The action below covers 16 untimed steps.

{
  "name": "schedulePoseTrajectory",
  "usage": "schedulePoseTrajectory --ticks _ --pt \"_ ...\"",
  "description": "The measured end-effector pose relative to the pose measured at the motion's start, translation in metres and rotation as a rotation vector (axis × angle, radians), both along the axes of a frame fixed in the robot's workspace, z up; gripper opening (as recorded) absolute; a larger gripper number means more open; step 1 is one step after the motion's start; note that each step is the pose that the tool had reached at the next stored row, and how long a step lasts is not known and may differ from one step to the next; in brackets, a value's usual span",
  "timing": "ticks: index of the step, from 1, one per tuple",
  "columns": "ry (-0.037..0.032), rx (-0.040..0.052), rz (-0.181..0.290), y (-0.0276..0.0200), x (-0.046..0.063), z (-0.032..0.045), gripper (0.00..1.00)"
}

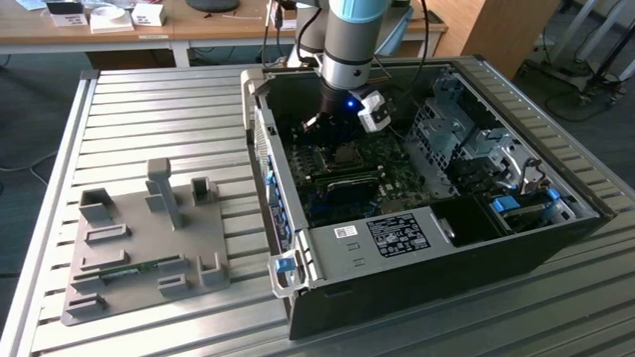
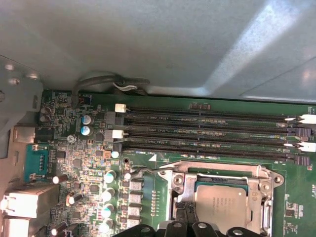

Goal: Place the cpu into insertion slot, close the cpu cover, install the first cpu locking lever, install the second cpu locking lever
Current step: 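Close the cpu cover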

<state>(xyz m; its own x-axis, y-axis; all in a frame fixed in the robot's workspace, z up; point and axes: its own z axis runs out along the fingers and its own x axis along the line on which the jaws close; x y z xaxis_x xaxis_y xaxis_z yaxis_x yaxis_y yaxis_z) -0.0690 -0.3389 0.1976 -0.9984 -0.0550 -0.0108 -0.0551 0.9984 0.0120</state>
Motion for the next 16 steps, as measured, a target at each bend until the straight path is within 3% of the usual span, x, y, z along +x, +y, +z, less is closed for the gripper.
schedulePoseTrajectory --ticks 16 --pt "-0.0003 0.0004 0.000 0.0000 0.0000 0.0044 0.11"
